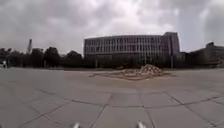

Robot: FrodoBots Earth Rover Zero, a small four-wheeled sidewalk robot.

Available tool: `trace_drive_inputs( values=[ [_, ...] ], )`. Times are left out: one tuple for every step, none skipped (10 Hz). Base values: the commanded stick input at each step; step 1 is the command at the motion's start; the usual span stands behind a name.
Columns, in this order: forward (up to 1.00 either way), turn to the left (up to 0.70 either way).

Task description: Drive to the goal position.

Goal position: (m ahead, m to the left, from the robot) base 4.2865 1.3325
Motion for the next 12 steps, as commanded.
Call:
trace_drive_inputs(
  values=[
    [0.6, 0.15],
    [0.6, 0.15],
    [0.6, 0.15],
    [0.6, 0.15],
    [0.6, 0.15],
    [0.6, 0.15],
    [0.6, 0.15],
    [0.6, 0.15],
    [0.6, 0.15],
    [0.6, 0.15],
    [0.6, 0.15],
    [0.6, 0.15]
  ],
)
